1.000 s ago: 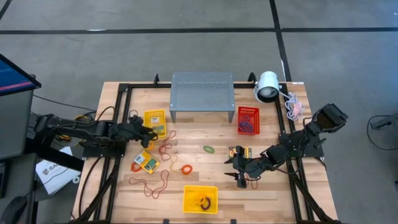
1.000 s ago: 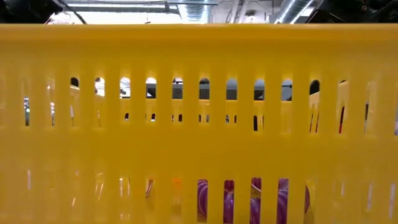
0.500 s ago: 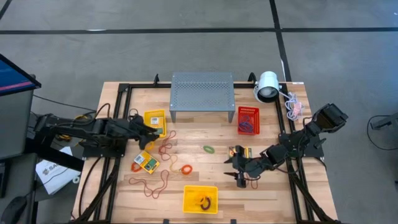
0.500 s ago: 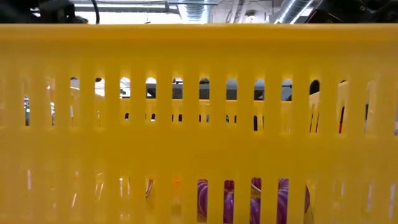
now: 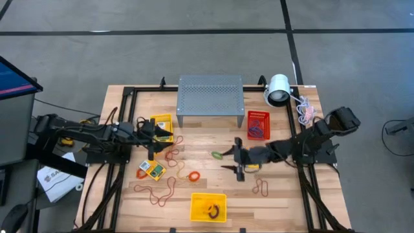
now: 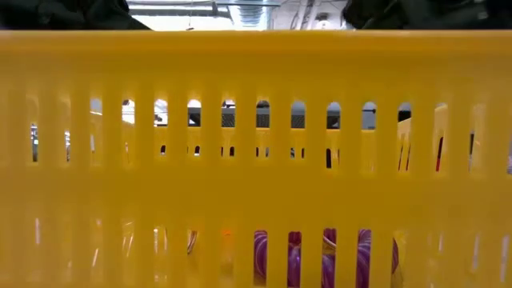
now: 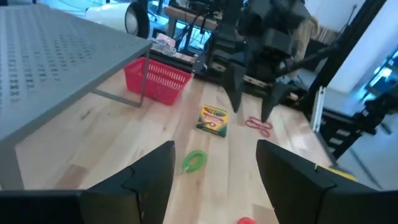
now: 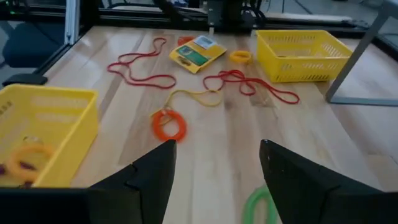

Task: Pick & Place Office Desk Supplies
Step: Put the green spiral keychain into the bottom yellow bin

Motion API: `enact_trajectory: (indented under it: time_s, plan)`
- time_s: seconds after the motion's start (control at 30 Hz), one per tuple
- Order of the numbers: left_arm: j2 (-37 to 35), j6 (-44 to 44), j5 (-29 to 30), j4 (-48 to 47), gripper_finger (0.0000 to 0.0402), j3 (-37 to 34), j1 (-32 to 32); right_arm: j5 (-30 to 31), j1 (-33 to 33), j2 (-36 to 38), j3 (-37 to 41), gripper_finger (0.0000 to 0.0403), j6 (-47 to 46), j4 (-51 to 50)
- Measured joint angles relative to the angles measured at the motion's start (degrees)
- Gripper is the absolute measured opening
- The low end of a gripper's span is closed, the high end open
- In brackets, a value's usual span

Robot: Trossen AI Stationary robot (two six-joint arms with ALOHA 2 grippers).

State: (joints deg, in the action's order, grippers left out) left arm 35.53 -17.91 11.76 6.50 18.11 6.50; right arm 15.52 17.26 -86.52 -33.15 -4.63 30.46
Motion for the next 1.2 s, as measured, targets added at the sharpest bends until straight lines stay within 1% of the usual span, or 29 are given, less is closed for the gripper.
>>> enact_trajectory:
  time_s: [0.1, 0.2, 0.33, 0.4, 0.53, 0.7, 0.8, 0.87, 1.1, 1.2]
  plan:
    - [2.1, 2.2, -0.7, 1.3, 0.0222, 0.0, 0.0, -4.1, -4.3, 0.1, -0.4, 0.0227, 0.2, 1.4]
    - [3.7, 4.6, -3.4, 4.0, 0.0222, 0.0, 0.0, -8.5, -7.7, 0.3, -0.4, 0.0227, 1.1, 5.3]
    - [5.1, 7.4, -6.9, 9.2, 0.0222, 0.0, 0.0, -14.1, -10.8, 0.3, -0.5, 0.0227, 2.2, 8.8]
    - [5.7, 8.3, -7.6, 11.3, 0.0222, 0.0, 0.0, -15.5, -11.9, 0.3, -0.9, 0.0227, 2.3, 8.2]
    - [6.4, 8.9, -7.6, 12.1, 0.0222, 0.0, 0.0, -15.9, -12.9, 0.2, -3.3, 0.0227, 3.4, 3.4]
    - [7.7, 8.5, -7.6, 12.1, 0.0222, 0.0, 0.0, -16.0, -12.6, 0.2, -7.8, 0.0227, 4.8, -7.3]
    - [8.7, 7.3, -7.6, 13.4, 0.0222, -0.1, 0.0, -16.0, -12.1, -1.5, -9.6, 0.0227, 4.6, -12.6]
    - [9.6, 7.0, -7.6, 14.8, 0.0222, -0.1, 0.0, -16.0, -11.6, -3.9, -10.0, 0.0227, 3.8, -14.8]
    - [12.0, 7.0, -7.7, 16.4, 0.0222, -0.1, 0.0, -16.0, -9.8, -14.8, -13.0, 0.0227, 1.7, -16.5]
    - [12.7, 6.5, -9.3, 16.5, 0.0222, -0.1, 0.0, -15.9, -9.4, -18.0, -15.3, 0.0227, 1.6, -20.1]
